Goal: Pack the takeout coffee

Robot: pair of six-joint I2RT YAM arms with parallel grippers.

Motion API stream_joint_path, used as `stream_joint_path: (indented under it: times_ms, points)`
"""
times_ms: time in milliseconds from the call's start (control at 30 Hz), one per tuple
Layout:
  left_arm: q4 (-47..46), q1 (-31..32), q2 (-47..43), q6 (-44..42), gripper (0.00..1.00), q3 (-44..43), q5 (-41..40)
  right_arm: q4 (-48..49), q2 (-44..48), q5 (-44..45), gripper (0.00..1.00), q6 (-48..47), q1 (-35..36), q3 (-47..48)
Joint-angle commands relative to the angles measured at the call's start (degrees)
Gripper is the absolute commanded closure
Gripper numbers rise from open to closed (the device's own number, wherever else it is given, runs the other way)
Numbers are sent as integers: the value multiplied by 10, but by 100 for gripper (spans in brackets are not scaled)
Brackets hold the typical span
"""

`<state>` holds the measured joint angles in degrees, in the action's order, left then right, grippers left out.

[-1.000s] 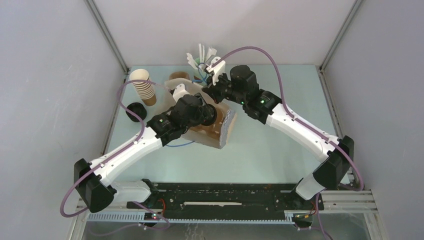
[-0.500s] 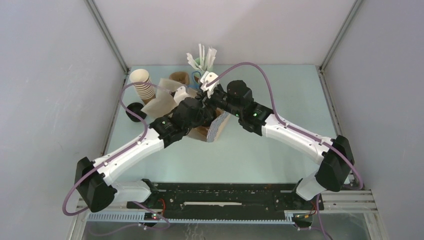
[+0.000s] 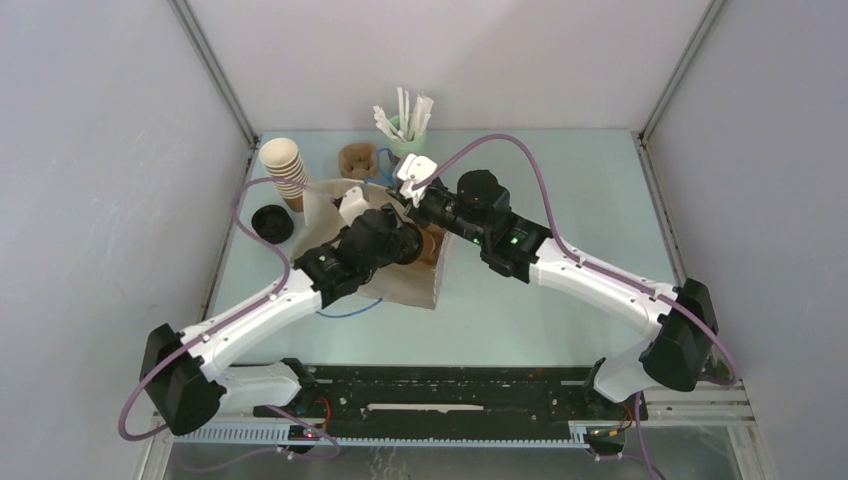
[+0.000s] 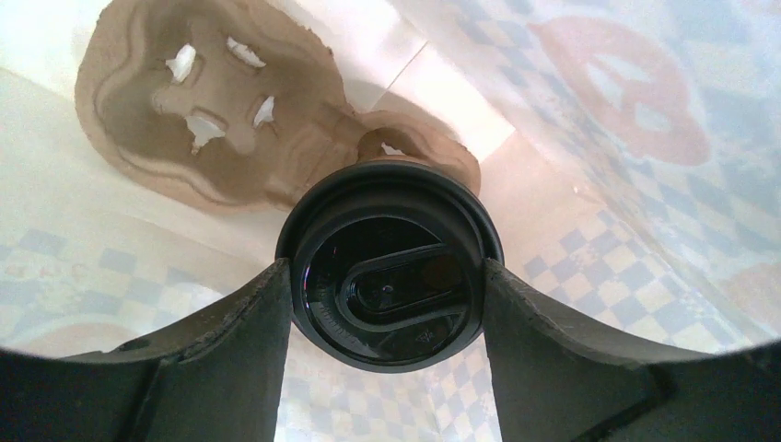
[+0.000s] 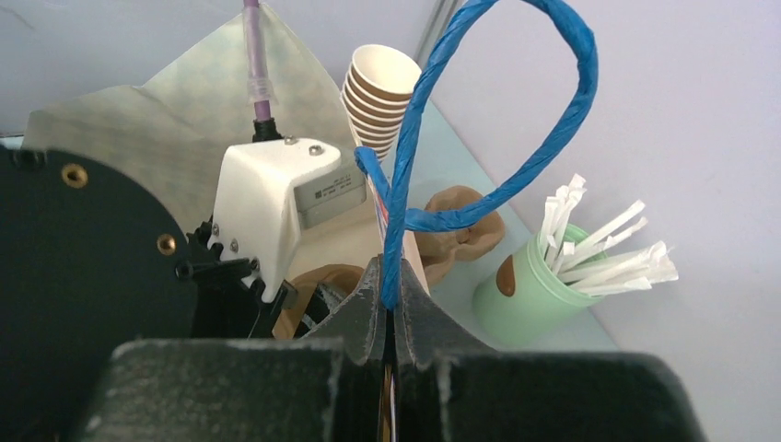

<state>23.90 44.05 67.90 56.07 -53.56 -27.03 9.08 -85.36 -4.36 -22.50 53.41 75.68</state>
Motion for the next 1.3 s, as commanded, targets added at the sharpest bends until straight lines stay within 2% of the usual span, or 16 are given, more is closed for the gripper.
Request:
stream_joint_path:
  times_ms: [0,567,767,1267]
  points:
    - [-17,-4,-38,0,100,2,-31,47,34,-2,100,-23,9,2]
    - [-19,5,-3,-11,100,-13,-36,82,33,-9,100,-25,10,2]
    - [-74,8,11,-20,100,-16,-30,92,31,-14,100,5,11,2]
    - [-98,24,57,-7,100,-25,-119,82,32,-42,100,106,-15,1]
